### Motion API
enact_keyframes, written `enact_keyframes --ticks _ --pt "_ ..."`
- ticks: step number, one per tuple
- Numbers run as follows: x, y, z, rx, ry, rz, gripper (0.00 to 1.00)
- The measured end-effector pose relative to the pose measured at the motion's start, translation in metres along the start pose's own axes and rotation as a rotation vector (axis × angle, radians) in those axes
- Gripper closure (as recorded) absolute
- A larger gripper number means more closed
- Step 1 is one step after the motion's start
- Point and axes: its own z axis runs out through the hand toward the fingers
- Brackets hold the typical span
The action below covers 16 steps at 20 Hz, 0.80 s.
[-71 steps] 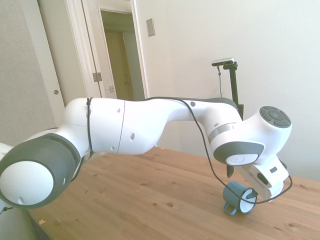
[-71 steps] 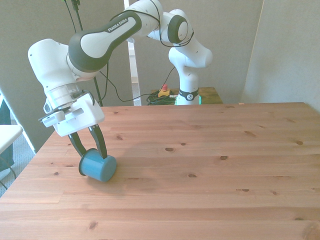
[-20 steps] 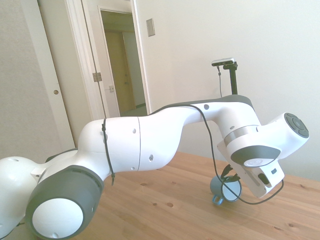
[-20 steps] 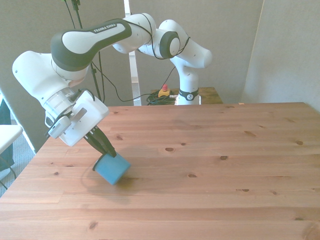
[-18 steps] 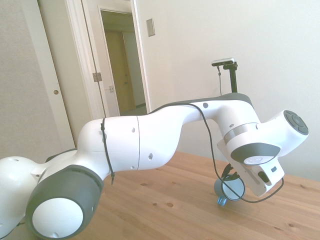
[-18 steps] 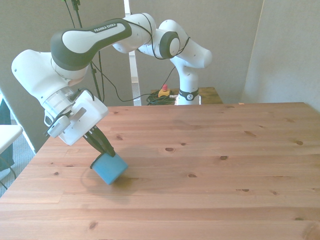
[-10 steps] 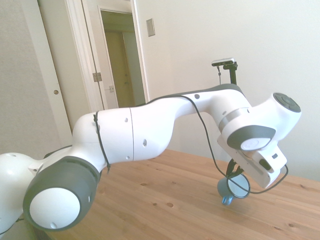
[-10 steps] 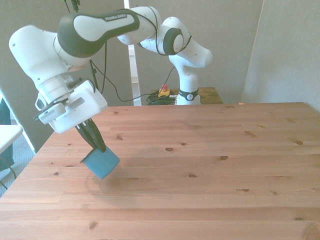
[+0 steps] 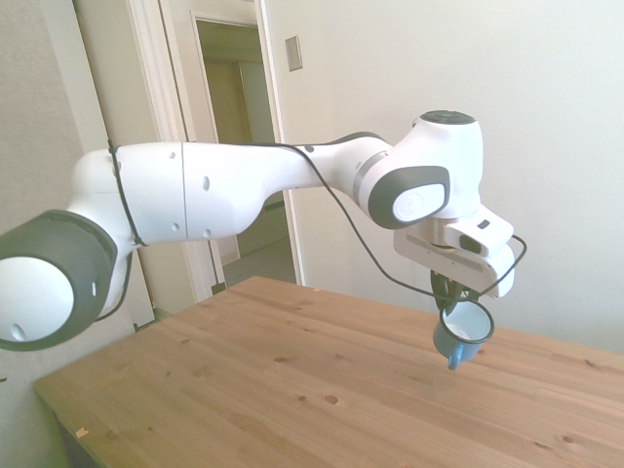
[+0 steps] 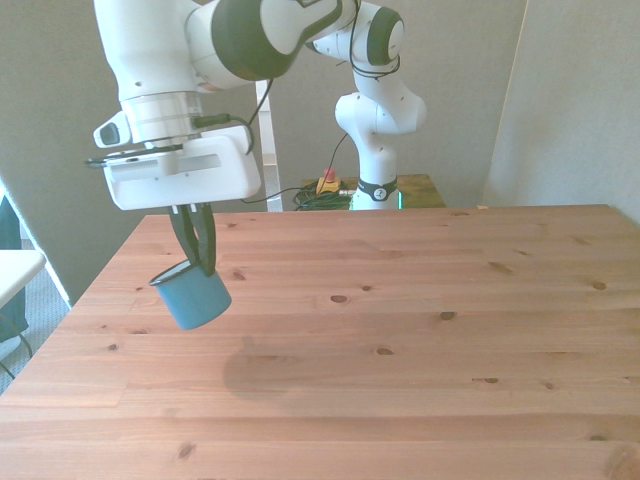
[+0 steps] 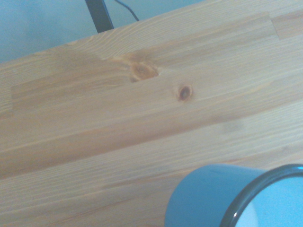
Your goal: Flip the mug upright
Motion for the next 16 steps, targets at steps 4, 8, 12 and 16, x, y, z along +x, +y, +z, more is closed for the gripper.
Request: enact_keyframes --ticks 4,8,12,16 --pt "-0.043 -0.015 0.026 -0.064 0.036 -0.067 1.0" --pt "-0.091 -0.02 0.049 -0.112 0.06 -0.115 1.0" --pt "-0.139 -0.009 0.068 -0.14 0.052 -0.147 1.0" --pt "-0.183 0.014 0.071 -0.144 0.063 -0.162 1.0"
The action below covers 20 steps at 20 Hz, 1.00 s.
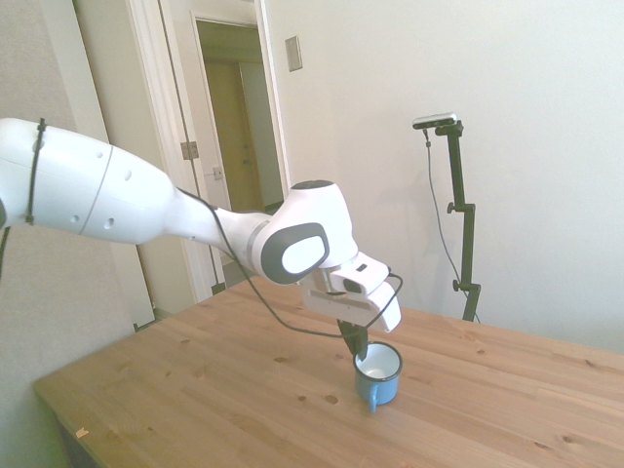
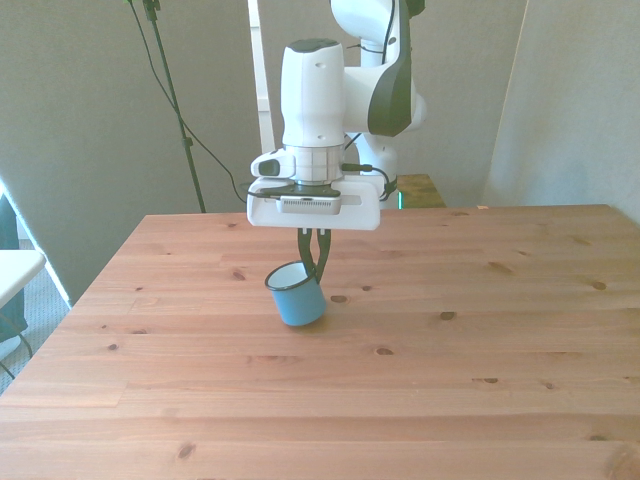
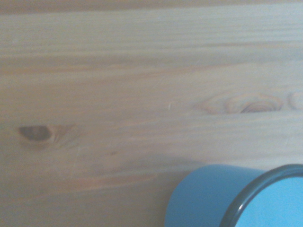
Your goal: Flip the mug upright
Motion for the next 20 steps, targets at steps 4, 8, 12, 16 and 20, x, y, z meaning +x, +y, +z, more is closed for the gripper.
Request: enact_keyframes --ticks 4,8,12,16,20 --pt "-0.045 0.025 -0.001 -0.004 0.023 0.001 1.0" --pt "-0.056 0.031 -0.005 -0.007 0.029 0.023 1.0" --pt "-0.05 0.031 -0.007 -0.011 0.037 0.051 0.0" --pt "-0.04 0.029 -0.007 -0.015 0.041 0.066 0.0" --pt "-0.033 0.026 -0.008 -0.023 0.039 0.07 0.0"
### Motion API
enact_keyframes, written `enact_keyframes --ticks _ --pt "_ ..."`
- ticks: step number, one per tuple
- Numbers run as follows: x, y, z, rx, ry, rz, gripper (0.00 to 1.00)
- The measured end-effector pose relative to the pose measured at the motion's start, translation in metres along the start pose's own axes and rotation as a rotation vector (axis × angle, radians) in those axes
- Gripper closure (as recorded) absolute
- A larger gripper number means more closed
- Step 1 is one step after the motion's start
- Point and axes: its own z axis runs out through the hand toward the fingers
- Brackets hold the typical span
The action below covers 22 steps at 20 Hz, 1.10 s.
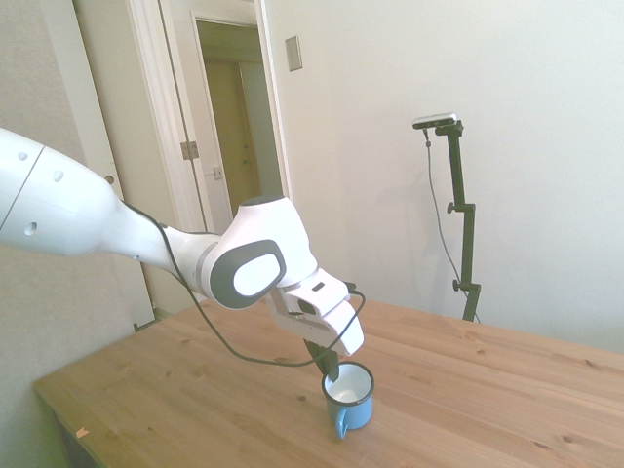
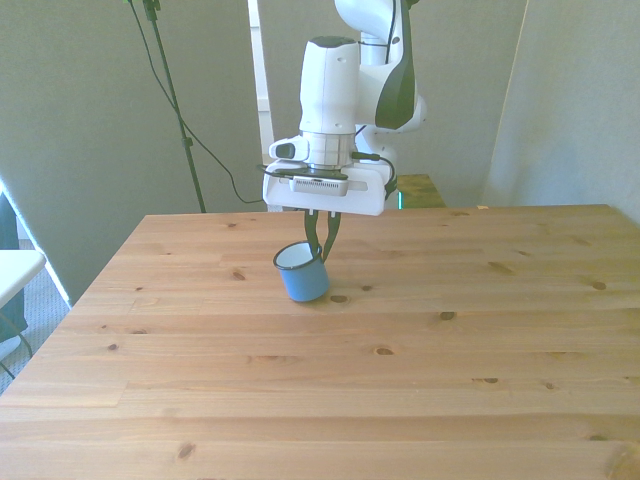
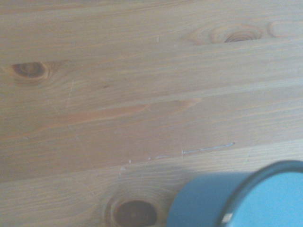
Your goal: Flip the mug upright
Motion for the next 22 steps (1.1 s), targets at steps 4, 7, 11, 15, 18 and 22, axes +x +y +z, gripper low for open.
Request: enact_keyframes --ticks 4,7,11,15,18,22 --pt "0.005 0.001 -0.003 0.001 0.005 0.007 0.0" --pt "0.01 0.005 -0.011 0.009 0.019 0.017 0.0" --pt "0.004 0.015 -0.043 0.028 0.026 0.02 0.0" --pt "-0.032 0.028 -0.069 0.038 0.009 -0.019 0.0" --pt "-0.063 0.035 -0.072 0.041 -0.001 -0.049 0.0" --pt "-0.101 0.041 -0.073 0.04 -0.006 -0.093 0.0"
